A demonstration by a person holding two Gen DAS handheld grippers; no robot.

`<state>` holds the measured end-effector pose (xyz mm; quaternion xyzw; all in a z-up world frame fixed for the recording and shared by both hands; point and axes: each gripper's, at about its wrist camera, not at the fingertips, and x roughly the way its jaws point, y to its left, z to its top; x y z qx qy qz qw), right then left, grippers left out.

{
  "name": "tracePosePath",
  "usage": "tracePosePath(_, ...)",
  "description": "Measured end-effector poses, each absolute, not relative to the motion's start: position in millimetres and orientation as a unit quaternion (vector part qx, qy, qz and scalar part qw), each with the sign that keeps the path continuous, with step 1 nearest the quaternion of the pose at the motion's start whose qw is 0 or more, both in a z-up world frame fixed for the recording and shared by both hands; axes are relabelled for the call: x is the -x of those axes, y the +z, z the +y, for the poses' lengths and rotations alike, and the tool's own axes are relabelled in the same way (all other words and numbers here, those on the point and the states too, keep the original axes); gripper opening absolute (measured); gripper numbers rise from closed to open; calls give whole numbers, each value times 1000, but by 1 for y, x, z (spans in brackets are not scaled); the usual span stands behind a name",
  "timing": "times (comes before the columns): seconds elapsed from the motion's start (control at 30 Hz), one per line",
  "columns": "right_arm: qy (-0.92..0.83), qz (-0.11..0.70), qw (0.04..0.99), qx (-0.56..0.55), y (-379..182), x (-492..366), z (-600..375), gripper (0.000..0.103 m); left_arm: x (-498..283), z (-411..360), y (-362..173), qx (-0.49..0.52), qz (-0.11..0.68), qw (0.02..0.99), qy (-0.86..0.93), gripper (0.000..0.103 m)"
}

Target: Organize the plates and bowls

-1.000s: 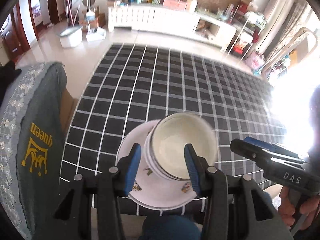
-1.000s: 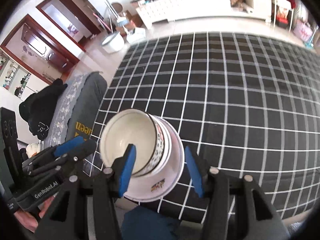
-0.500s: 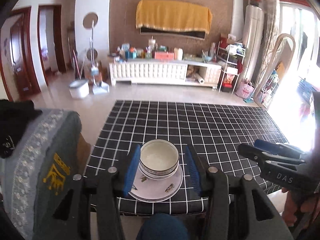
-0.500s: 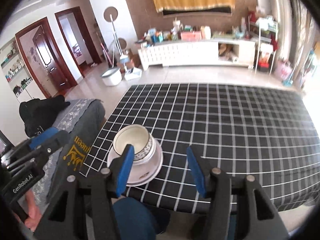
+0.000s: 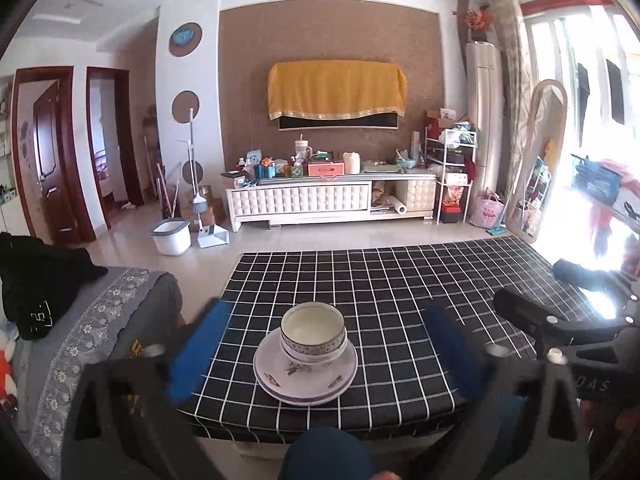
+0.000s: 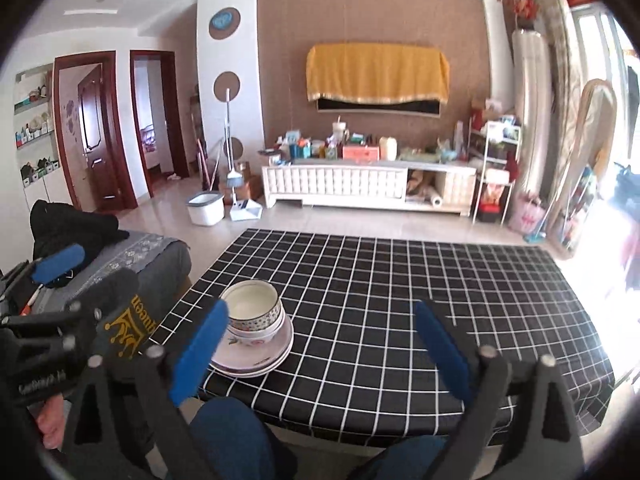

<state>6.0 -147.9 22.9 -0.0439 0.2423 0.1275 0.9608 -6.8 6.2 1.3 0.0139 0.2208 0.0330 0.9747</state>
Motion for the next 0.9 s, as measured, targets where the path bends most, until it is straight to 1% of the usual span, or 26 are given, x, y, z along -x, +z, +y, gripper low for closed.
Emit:
tracePosePath(0.1, 125, 236, 963, 39, 22, 2, -153, 100, 23, 1, 0, -15, 219, 975, 32, 103)
tracePosePath(0.17, 114, 228, 966, 40, 23, 11, -156, 103, 29, 0, -2, -15, 219, 975, 32, 103)
tracePosePath(0.53, 119, 225, 966, 51, 24, 39, -159, 103, 47, 1, 0, -7, 212, 977, 21, 103)
tracePosePath(0.9, 113, 221, 967, 49, 25, 48, -159, 103, 50, -3, 1, -5, 211, 977, 12, 103)
